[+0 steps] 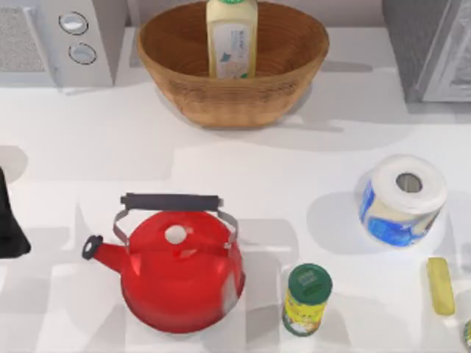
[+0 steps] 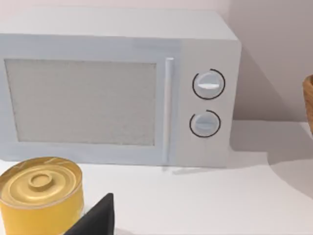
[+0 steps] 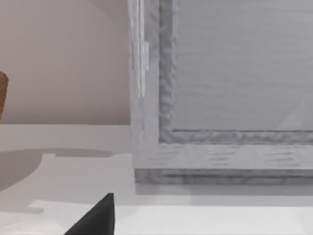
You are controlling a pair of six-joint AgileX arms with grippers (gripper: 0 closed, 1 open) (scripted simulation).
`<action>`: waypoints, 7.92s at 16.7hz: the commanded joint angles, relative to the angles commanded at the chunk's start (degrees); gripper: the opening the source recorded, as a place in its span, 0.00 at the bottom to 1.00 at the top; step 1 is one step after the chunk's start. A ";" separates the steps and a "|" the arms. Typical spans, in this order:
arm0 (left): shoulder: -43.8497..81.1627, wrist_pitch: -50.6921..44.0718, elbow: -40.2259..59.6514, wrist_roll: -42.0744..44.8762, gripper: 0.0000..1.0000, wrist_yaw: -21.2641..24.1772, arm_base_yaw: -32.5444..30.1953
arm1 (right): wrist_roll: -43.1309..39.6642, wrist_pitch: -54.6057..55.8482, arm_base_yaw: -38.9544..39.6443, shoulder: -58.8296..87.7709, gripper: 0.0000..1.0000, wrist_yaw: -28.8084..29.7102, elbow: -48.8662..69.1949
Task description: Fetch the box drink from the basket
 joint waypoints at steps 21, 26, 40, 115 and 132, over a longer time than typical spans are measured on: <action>103.62 29.01 64.75 -6.08 1.00 -29.37 -32.25 | 0.00 0.00 0.00 0.00 1.00 0.00 0.00; 109.86 30.50 68.19 -6.54 1.00 -31.04 -34.18 | 0.00 0.00 0.00 0.00 1.00 0.00 0.00; 118.07 27.71 79.63 -5.64 1.00 -27.80 -30.97 | 0.00 0.00 0.00 0.00 1.00 0.00 0.00; -11.94 -2.31 -6.57 1.47 0.00 3.86 3.70 | 0.00 0.00 0.00 0.00 1.00 0.00 0.00; 23.63 20.74 1.86 -0.20 0.00 -17.77 -7.76 | 0.00 0.00 0.00 0.00 1.00 0.00 0.00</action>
